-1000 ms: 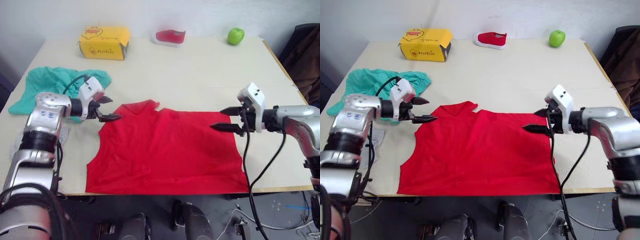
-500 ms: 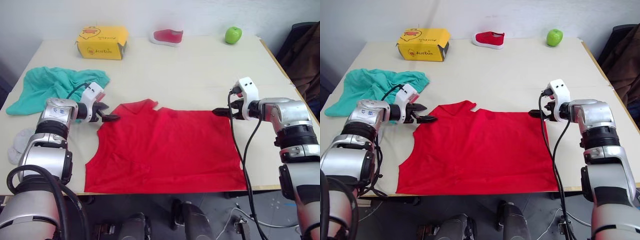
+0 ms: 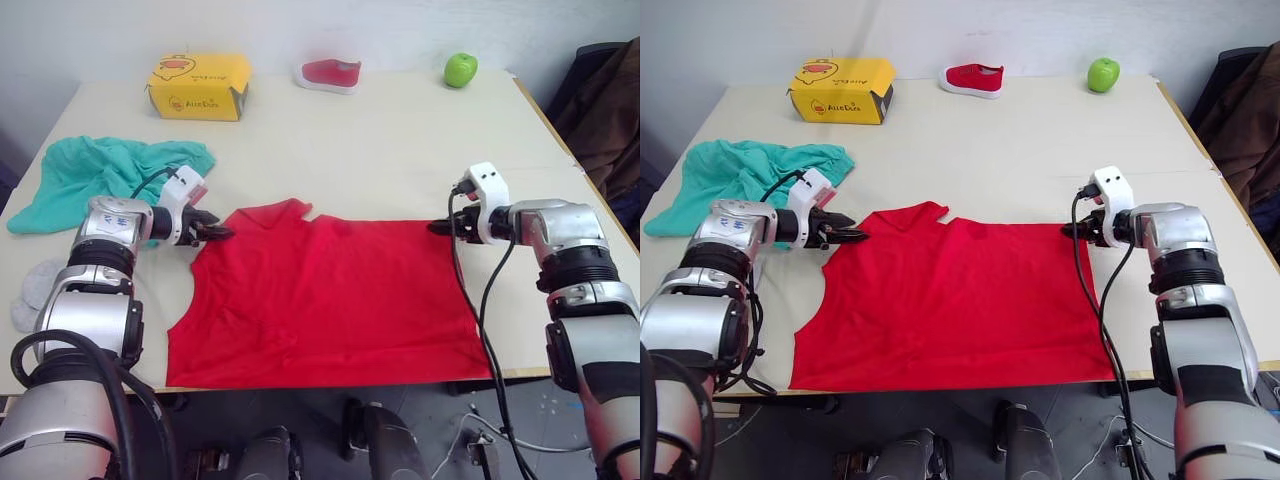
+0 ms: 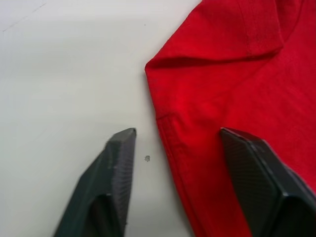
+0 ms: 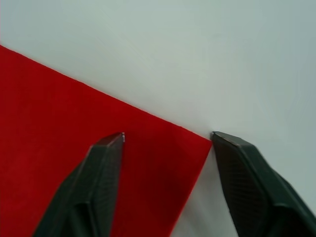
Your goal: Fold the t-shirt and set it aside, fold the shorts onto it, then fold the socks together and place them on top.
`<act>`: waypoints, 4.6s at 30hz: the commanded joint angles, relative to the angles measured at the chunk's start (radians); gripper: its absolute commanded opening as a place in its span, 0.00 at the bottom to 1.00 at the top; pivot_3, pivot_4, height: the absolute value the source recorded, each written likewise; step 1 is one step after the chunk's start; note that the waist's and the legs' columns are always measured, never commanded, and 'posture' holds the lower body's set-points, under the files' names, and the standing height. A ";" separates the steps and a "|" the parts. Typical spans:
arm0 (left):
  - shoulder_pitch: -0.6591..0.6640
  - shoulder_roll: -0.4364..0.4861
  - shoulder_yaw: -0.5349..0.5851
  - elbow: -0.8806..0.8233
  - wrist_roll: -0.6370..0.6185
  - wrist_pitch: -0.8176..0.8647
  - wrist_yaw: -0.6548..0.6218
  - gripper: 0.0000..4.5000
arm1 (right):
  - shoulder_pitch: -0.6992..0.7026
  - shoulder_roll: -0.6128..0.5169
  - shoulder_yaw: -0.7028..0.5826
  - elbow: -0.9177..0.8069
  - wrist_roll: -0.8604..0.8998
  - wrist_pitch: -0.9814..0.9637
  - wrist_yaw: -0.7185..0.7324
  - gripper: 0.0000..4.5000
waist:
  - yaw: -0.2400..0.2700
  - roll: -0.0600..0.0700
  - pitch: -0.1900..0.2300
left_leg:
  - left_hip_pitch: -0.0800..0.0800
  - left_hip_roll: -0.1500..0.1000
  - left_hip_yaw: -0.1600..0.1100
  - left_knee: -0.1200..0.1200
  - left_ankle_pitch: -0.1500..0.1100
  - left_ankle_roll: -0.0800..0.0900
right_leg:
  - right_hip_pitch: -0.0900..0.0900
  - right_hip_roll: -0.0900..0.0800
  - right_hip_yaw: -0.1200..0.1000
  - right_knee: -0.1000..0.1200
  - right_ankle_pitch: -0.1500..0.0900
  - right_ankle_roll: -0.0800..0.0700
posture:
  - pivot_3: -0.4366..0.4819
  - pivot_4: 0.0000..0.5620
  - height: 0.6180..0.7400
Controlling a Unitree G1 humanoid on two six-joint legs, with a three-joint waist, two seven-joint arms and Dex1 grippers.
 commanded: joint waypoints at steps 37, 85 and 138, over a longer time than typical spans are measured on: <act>0.406 0.313 -0.145 -0.255 0.775 -1.389 1.040 0.00 | 0.529 -0.364 0.146 -0.230 -0.887 -1.826 -0.542 0.00 | 0.006 -0.001 0.000 | 0.004 0.000 0.003 -0.002 0.000 0.000 | 0.001 -0.002 0.002 0.000 0.000 0.000 | 0.48 0.27 1.00; 0.504 0.347 0.009 -0.474 -0.289 -0.885 0.063 1.00 | 0.655 -0.567 0.112 -0.706 0.233 -1.211 0.001 0.98 | 0.009 -0.004 -0.002 | 0.007 0.002 0.002 0.001 0.000 0.001 | 0.006 -0.002 0.001 0.000 0.000 0.000 | 0.48 0.27 1.00; 0.188 -0.076 -0.082 -0.334 -0.010 -0.414 -0.022 0.01 | 0.662 -0.233 -0.108 -0.893 0.206 -0.390 0.164 1.00 | 0.052 -0.005 -0.002 | 0.000 0.000 -0.001 0.004 0.000 0.002 | 0.004 0.001 0.000 -0.002 0.001 0.001 | 0.48 0.27 1.00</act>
